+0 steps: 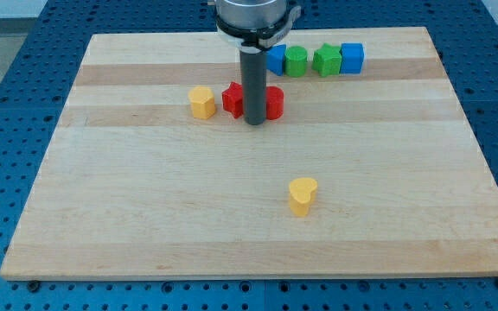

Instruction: Move the yellow heart right to the red circle

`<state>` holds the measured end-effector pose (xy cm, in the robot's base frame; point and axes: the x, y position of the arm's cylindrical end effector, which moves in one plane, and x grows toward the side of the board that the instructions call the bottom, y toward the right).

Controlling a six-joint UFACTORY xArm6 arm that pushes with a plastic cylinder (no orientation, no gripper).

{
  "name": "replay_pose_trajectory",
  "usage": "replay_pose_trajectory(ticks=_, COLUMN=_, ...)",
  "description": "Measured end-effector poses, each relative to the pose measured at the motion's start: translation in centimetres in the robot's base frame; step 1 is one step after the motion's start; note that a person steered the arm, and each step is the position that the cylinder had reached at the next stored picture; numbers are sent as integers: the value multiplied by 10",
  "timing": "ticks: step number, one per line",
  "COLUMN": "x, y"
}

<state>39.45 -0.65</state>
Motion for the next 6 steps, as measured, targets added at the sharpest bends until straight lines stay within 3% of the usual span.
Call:
replay_pose_trajectory(ticks=2, x=7, y=-6)
replay_pose_trajectory(ticks=4, x=91, y=-37)
replay_pose_trajectory(ticks=6, x=175, y=38)
